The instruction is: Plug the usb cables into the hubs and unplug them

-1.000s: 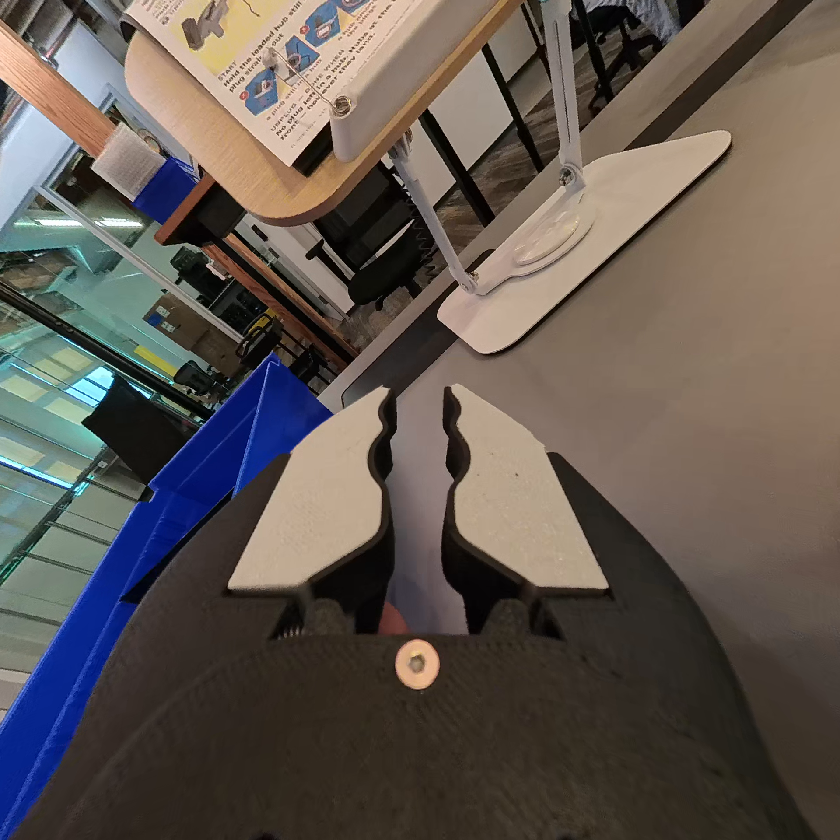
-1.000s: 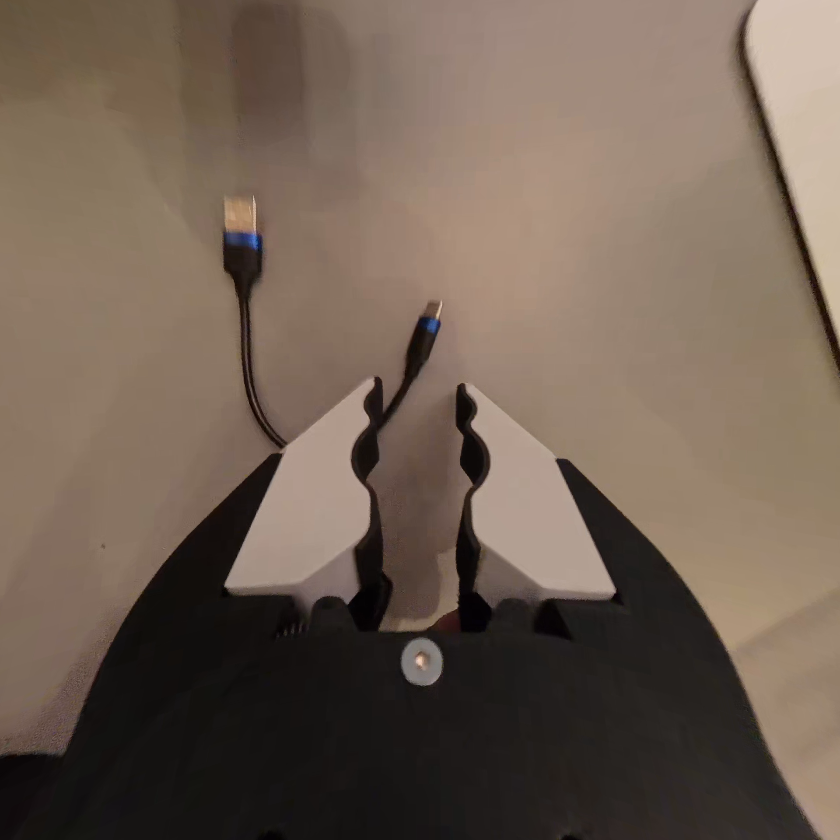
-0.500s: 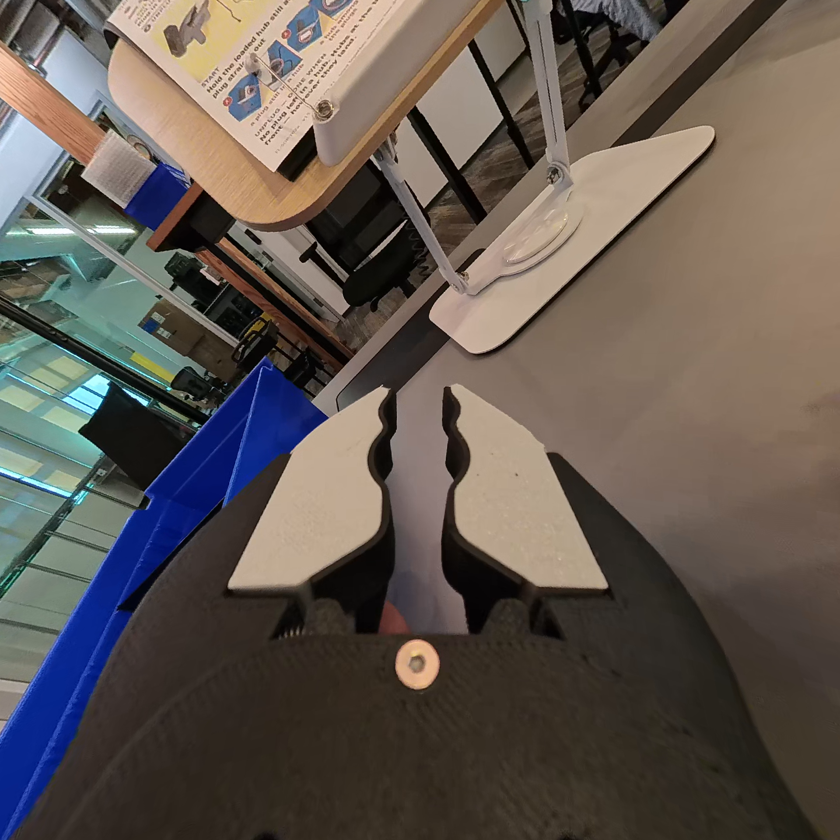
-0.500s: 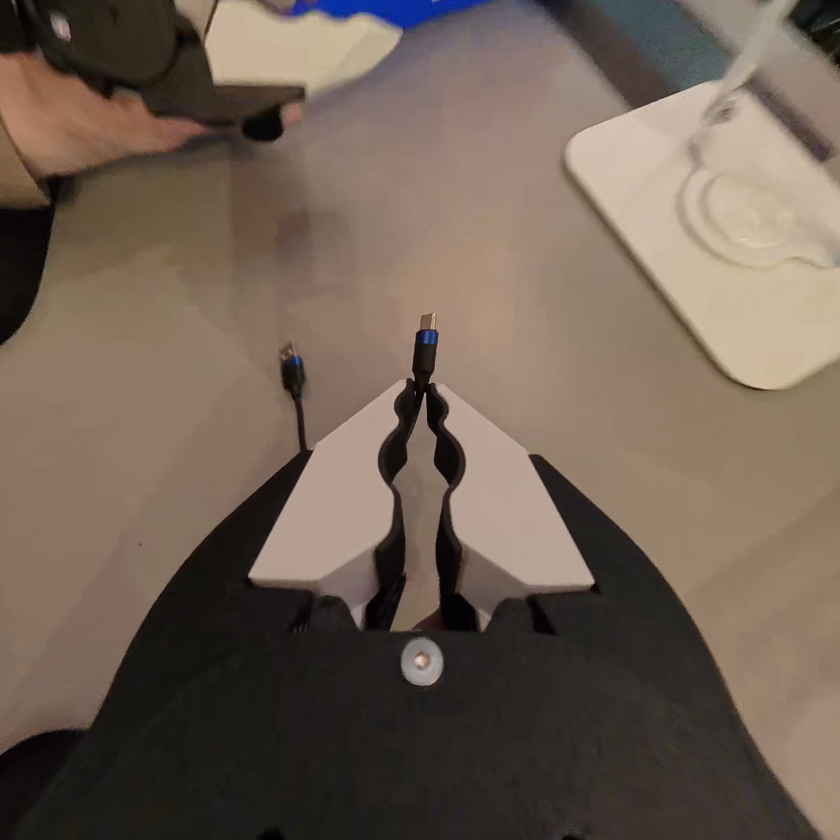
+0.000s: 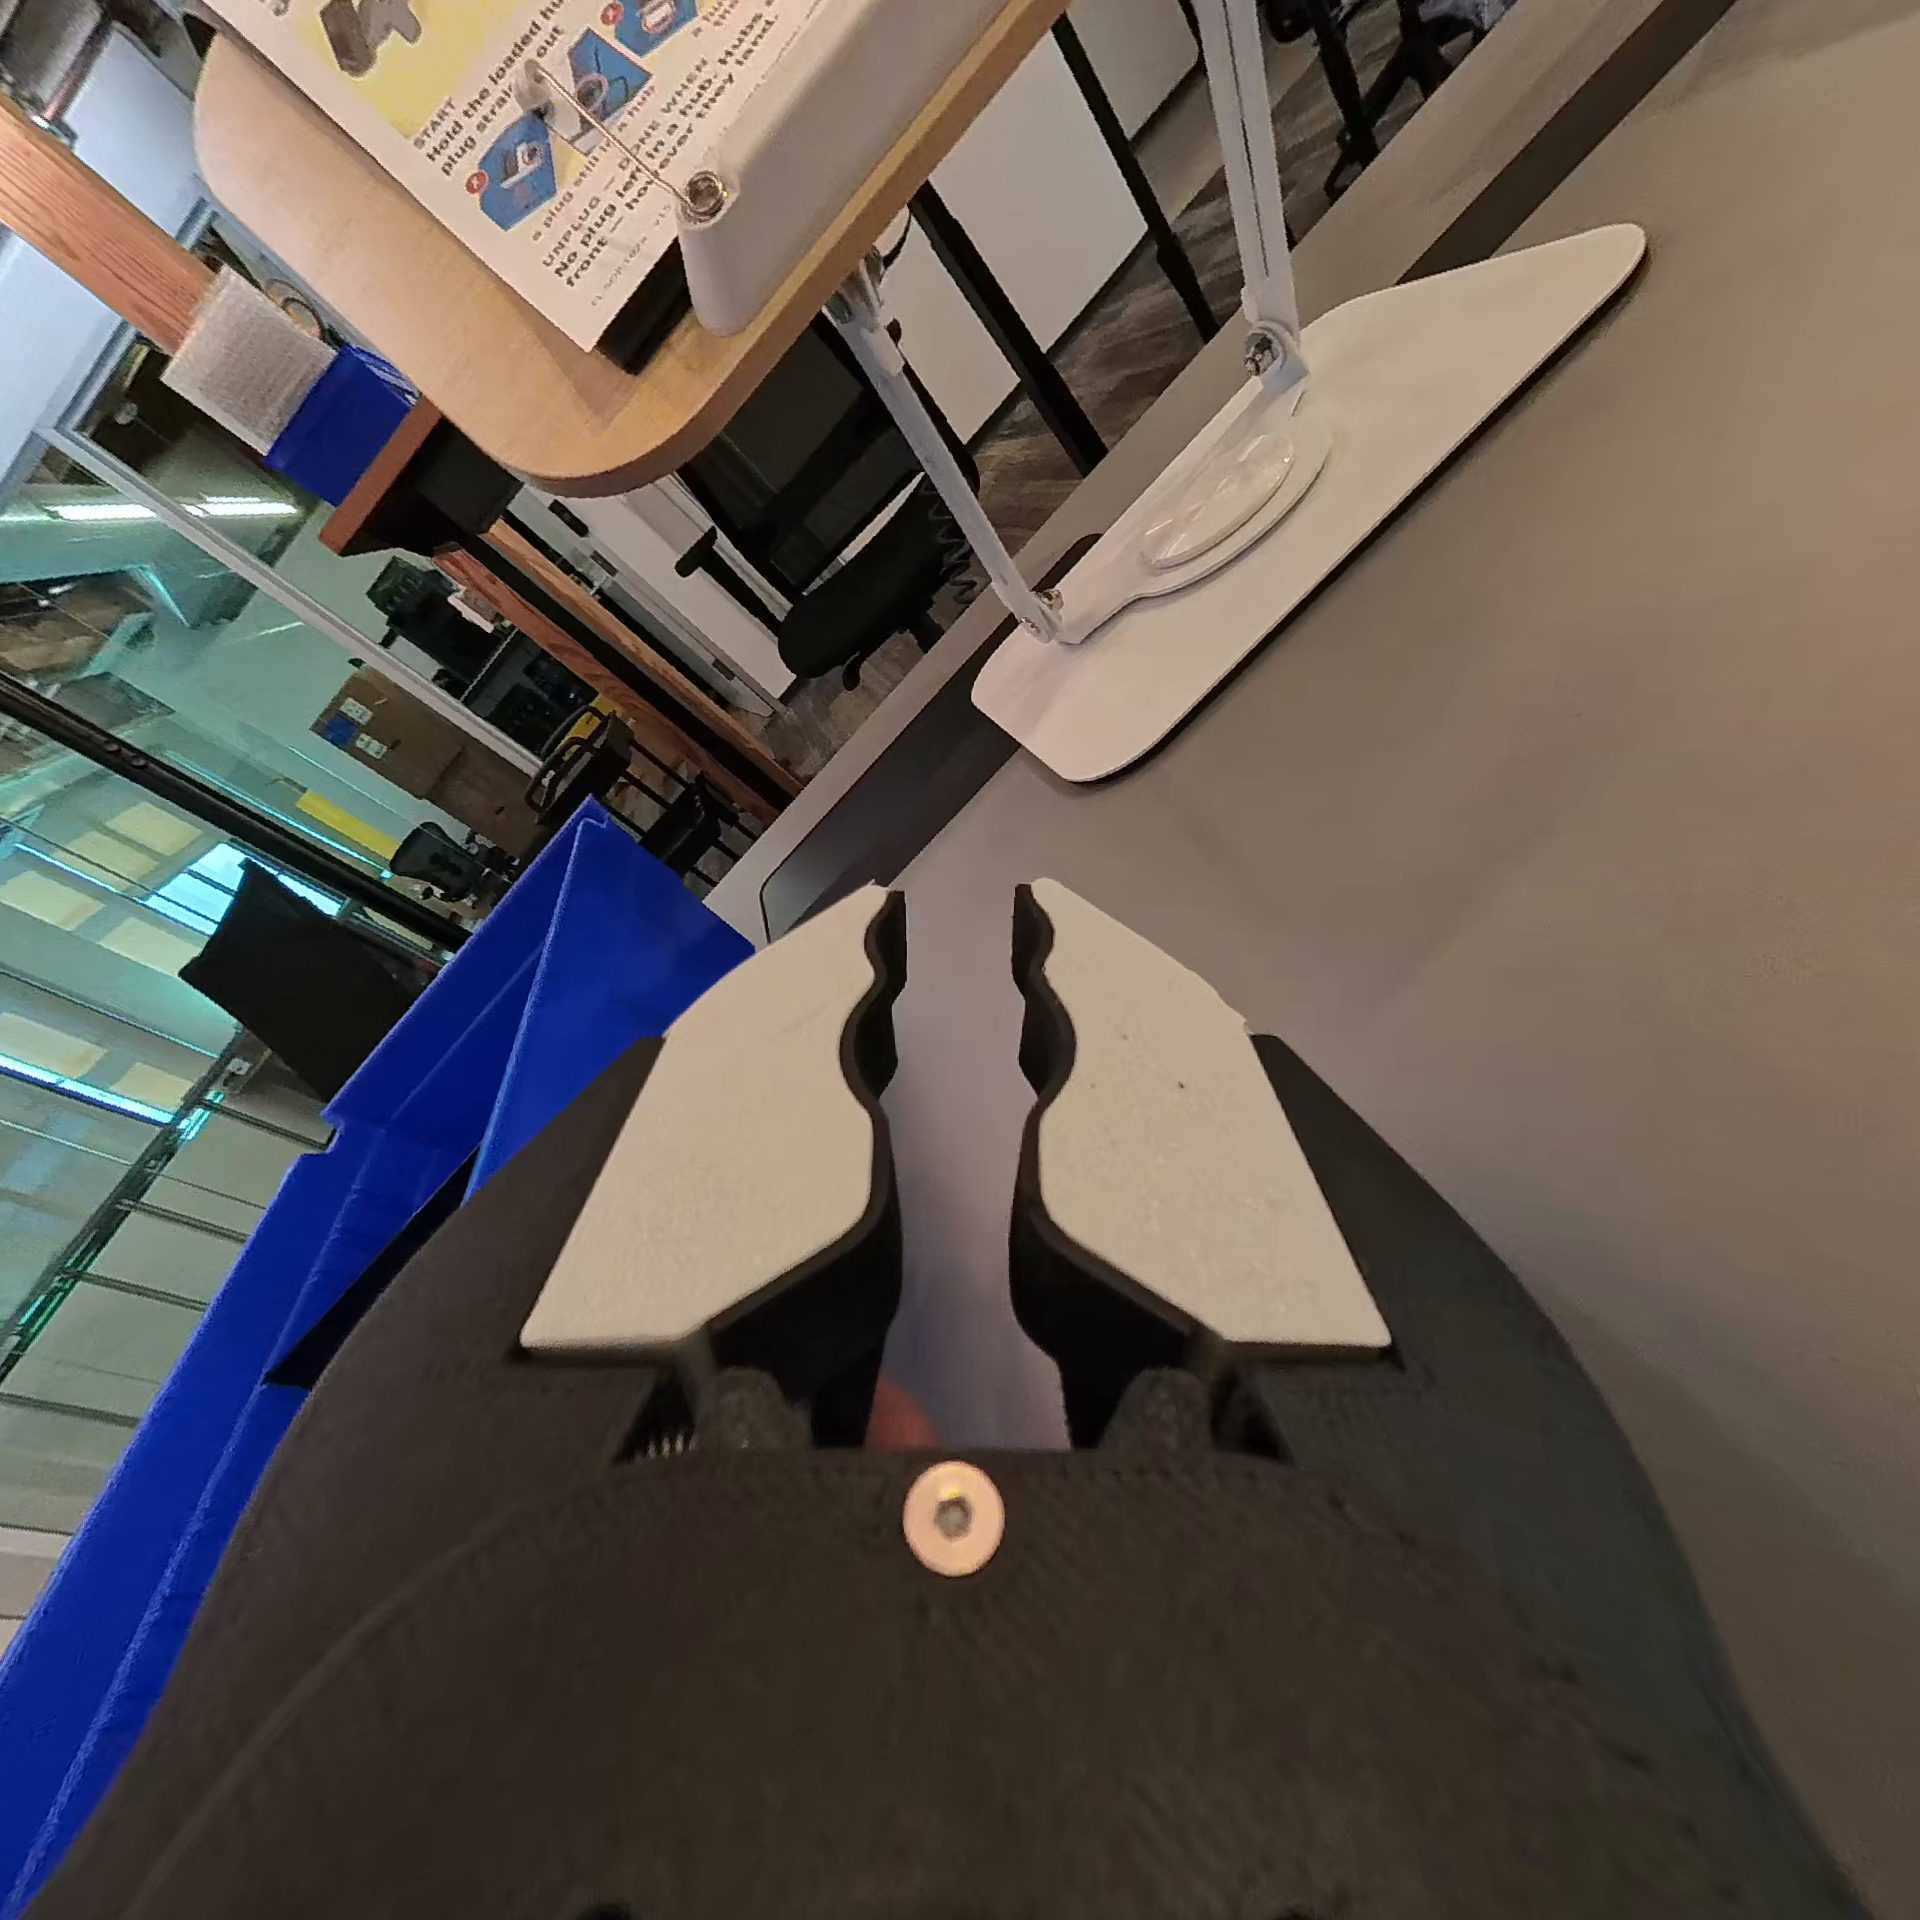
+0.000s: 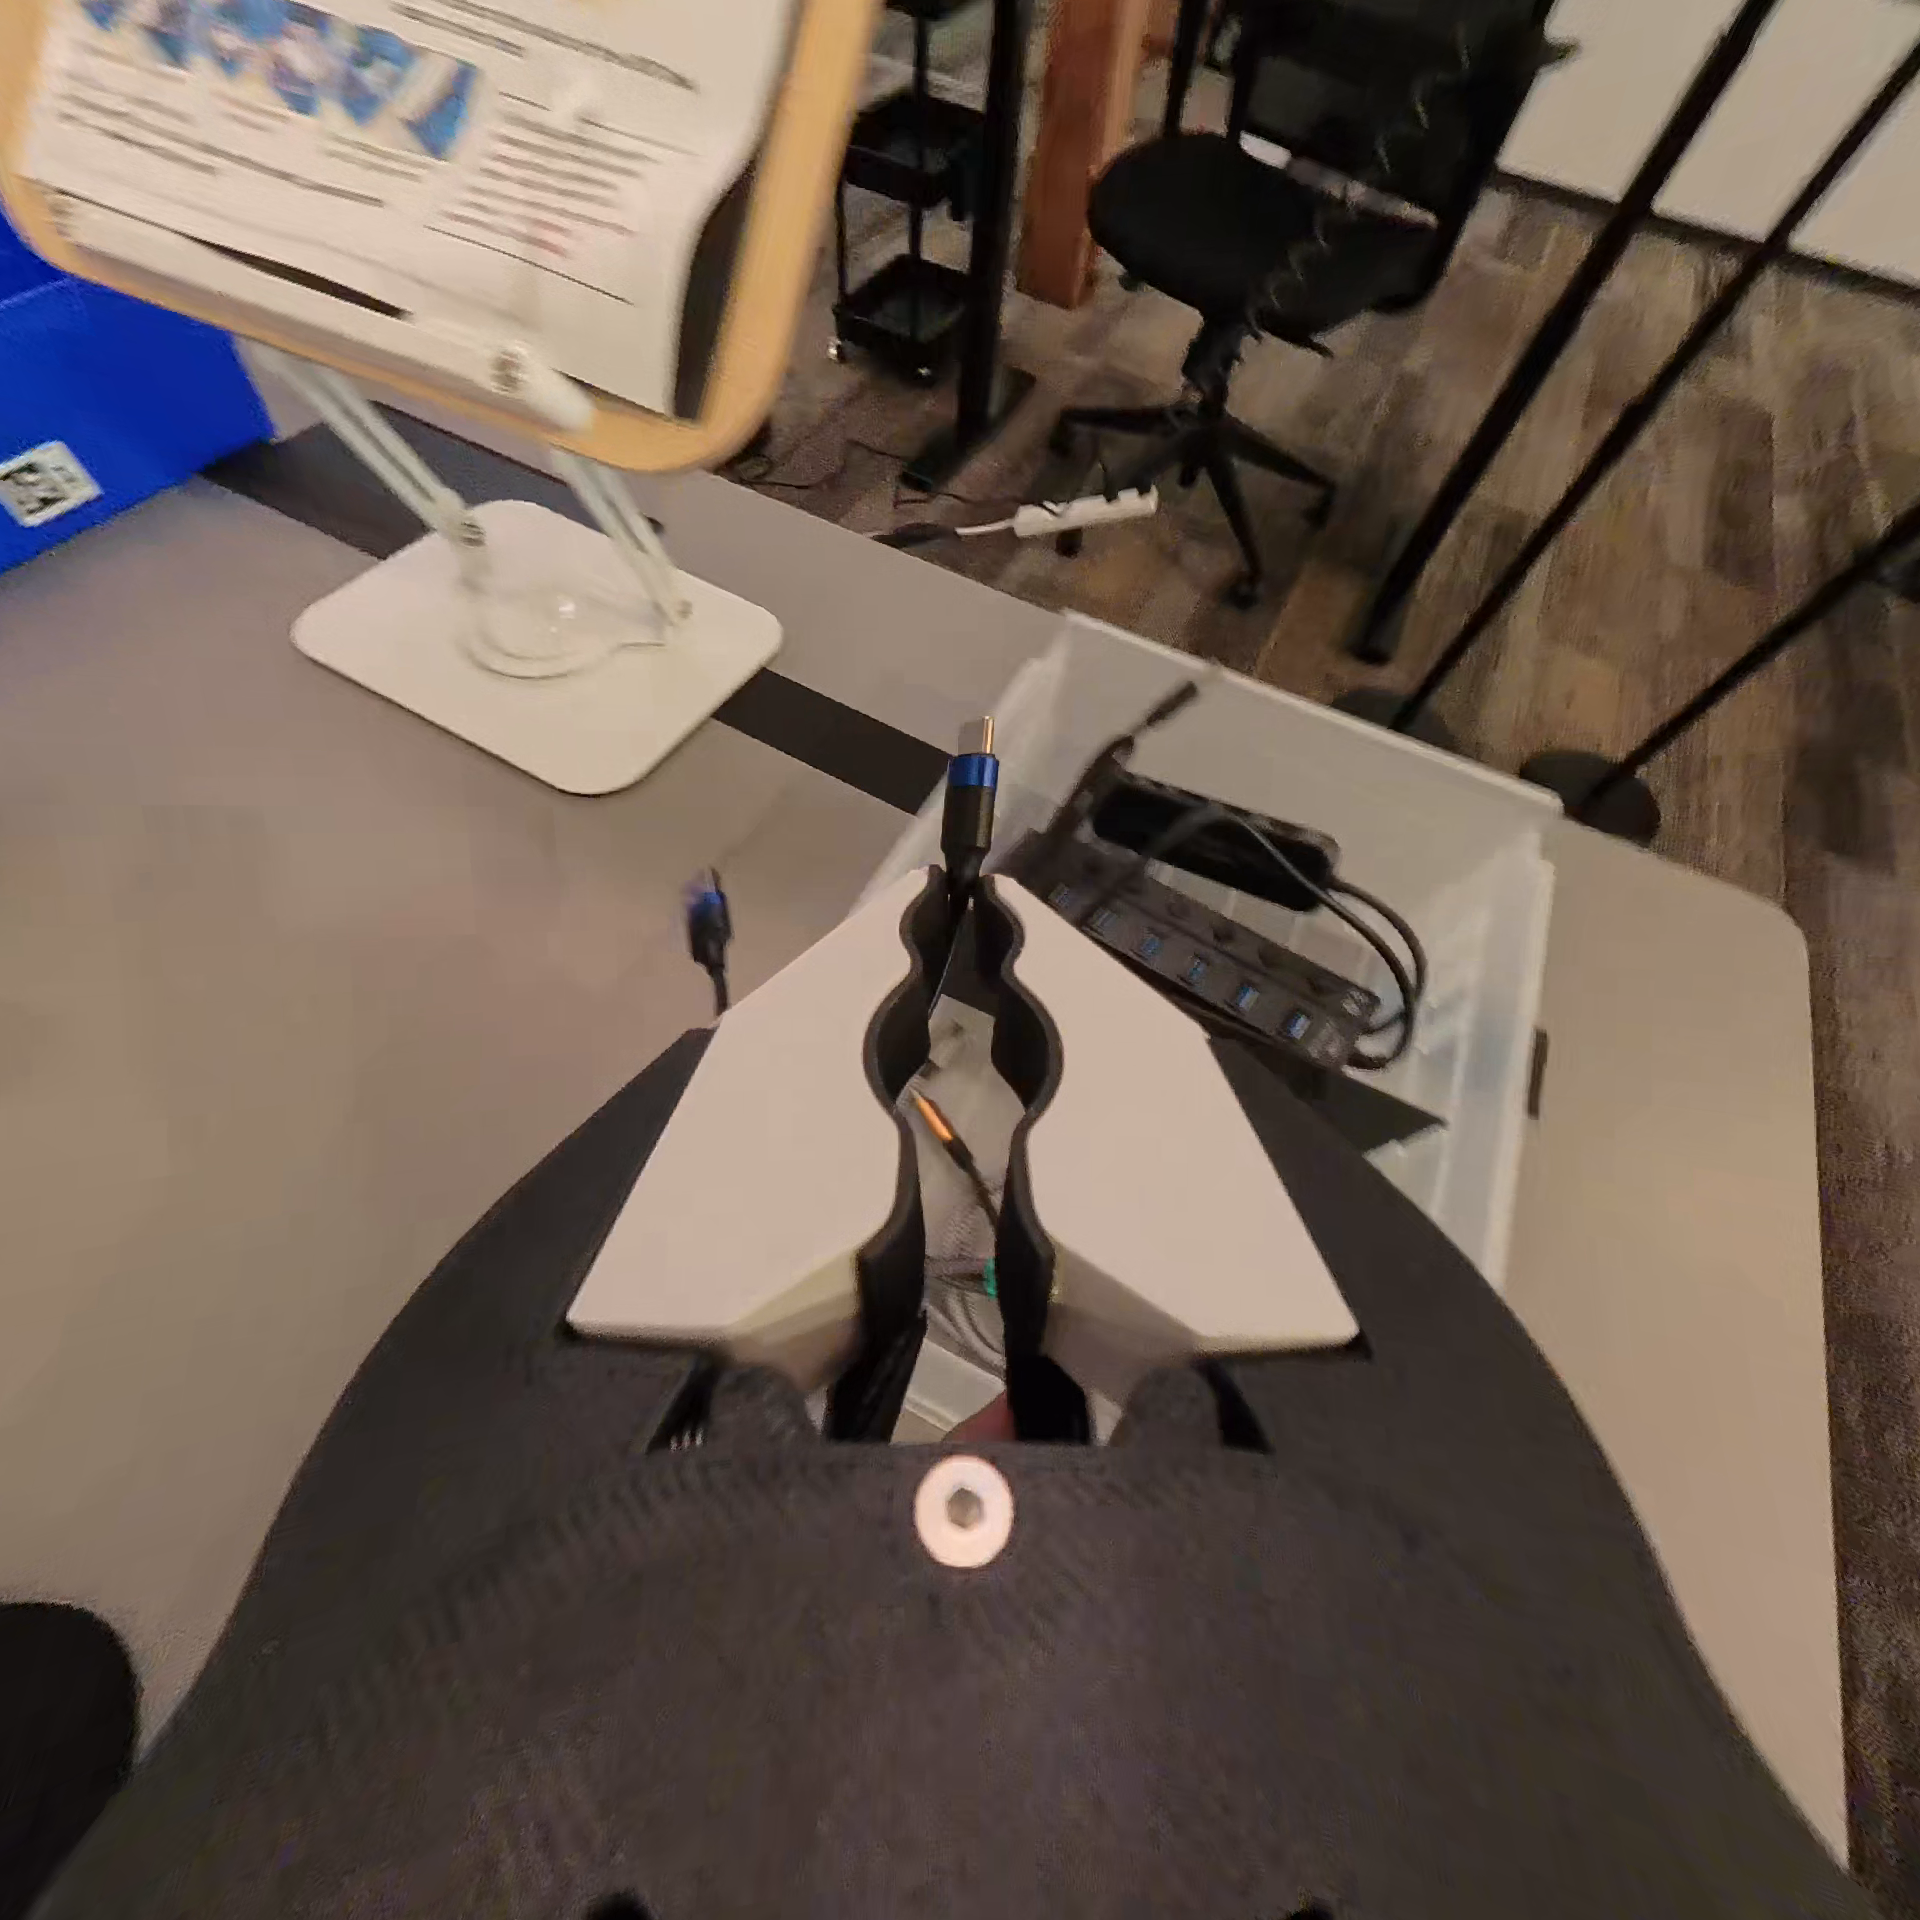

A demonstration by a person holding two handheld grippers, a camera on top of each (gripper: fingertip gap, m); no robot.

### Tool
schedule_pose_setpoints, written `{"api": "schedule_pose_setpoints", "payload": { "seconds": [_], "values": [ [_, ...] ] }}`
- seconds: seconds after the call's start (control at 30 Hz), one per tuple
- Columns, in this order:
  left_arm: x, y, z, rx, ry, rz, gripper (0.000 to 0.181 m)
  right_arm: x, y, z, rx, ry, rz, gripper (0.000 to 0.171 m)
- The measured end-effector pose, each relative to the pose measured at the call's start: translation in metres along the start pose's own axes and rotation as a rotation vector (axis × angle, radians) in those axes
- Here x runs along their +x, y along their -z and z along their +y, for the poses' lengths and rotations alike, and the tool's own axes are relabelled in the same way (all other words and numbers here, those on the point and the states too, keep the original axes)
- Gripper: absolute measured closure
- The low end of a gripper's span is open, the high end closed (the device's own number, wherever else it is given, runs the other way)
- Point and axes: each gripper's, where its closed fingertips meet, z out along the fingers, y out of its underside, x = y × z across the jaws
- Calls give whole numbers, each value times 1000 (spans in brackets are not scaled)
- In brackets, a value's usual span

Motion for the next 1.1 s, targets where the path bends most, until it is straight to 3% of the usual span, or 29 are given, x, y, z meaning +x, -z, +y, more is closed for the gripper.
{"api": "schedule_pose_setpoints", "payload": {
  "seconds": [0.17,0.43,0.53,0.63,0.73,0.93,1.1],
  "values": [
    [3,-1,3,-14,-17,5,162,56,-17,61,-91,-117,62,169],
    [10,-4,7,-32,-53,18,162,83,-44,136,-275,-105,167,168],
    [12,-4,7,-33,-61,21,161,86,-48,145,-326,-71,193,165],
    [12,-4,6,-30,-77,17,161,83,-42,138,-349,-4,216,130],
    [9,-2,2,-10,-82,-4,150,83,-28,118,-318,49,244,110],
    [-13,5,-20,57,-52,-77,132,110,15,92,-244,108,396,107],
    [-39,9,-27,-39,80,-6,110,132,25,122,-266,12,435,92]
  ]
}}
